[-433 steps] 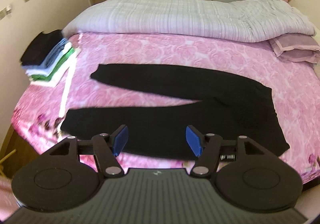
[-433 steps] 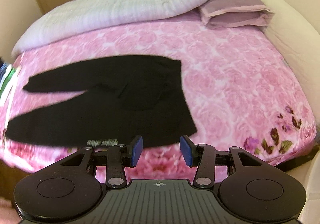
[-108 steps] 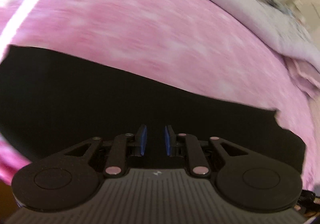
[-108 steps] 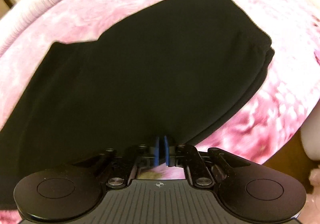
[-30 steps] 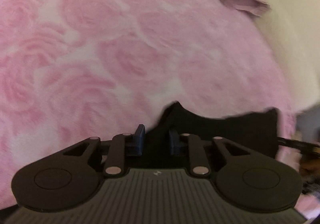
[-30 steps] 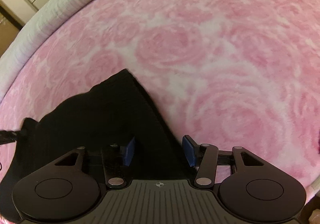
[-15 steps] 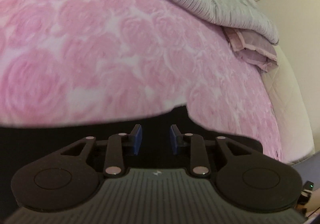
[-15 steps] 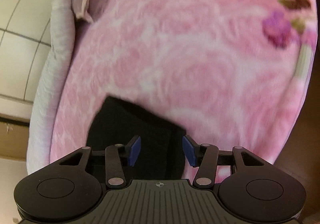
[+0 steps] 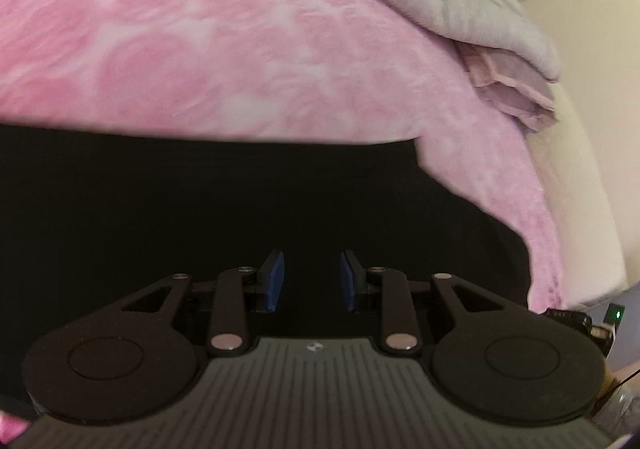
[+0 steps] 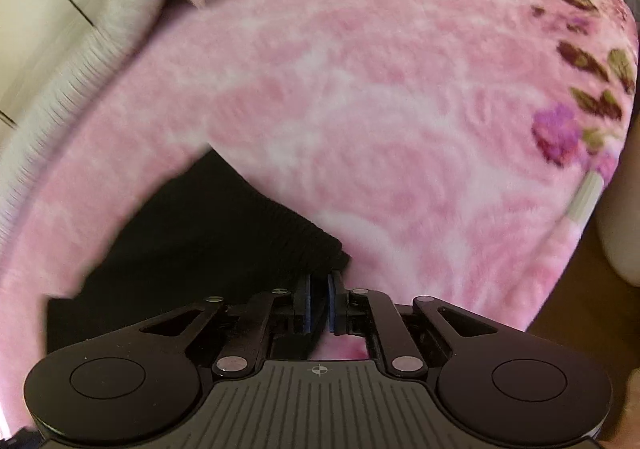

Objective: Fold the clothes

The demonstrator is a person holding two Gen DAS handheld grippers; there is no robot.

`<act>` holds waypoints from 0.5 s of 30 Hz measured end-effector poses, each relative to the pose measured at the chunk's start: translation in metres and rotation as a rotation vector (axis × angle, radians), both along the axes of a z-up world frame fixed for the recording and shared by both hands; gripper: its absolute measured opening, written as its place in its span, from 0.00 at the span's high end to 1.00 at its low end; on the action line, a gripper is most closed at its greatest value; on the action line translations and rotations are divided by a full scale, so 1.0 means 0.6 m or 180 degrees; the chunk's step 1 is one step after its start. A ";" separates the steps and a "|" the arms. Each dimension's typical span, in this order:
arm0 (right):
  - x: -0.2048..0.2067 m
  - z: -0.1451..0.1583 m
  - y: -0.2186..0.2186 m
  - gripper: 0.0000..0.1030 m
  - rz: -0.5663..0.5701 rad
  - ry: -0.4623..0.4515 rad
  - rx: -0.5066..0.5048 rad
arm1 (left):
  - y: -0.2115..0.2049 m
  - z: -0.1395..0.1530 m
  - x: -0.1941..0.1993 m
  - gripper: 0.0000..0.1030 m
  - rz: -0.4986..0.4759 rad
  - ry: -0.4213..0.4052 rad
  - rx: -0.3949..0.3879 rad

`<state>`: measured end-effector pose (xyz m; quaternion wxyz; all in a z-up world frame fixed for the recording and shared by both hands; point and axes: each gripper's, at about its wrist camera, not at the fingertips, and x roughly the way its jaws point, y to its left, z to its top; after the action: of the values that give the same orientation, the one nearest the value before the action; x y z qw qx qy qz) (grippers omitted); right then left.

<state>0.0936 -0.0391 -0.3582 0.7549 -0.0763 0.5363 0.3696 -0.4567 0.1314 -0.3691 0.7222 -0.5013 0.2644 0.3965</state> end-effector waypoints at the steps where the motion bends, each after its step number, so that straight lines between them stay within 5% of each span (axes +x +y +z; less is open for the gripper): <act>1: -0.006 -0.005 0.004 0.83 0.0017 -0.0077 -0.0074 | -0.011 -0.005 -0.014 0.77 0.0046 0.0064 -0.0012; 4: -0.042 0.012 0.014 0.64 0.0130 -0.0546 -0.0335 | -0.043 0.004 -0.058 0.77 0.0135 0.0188 0.0207; 7: -0.113 0.049 0.014 0.63 0.0294 -0.1241 -0.0259 | -0.069 0.008 -0.101 0.77 0.0231 0.0240 0.0511; 11: -0.210 0.011 0.015 0.63 0.0896 -0.1155 0.0203 | -0.096 -0.023 -0.155 0.77 0.0404 0.0180 0.0794; 15: -0.267 -0.067 -0.015 0.63 0.1015 -0.1314 0.0133 | -0.141 -0.059 -0.200 0.77 0.0510 0.0187 0.0992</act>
<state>-0.0669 -0.0480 -0.3985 0.7820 -0.2180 0.3443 0.4715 -0.5766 0.0465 -0.4046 0.7492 -0.3910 0.1801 0.5034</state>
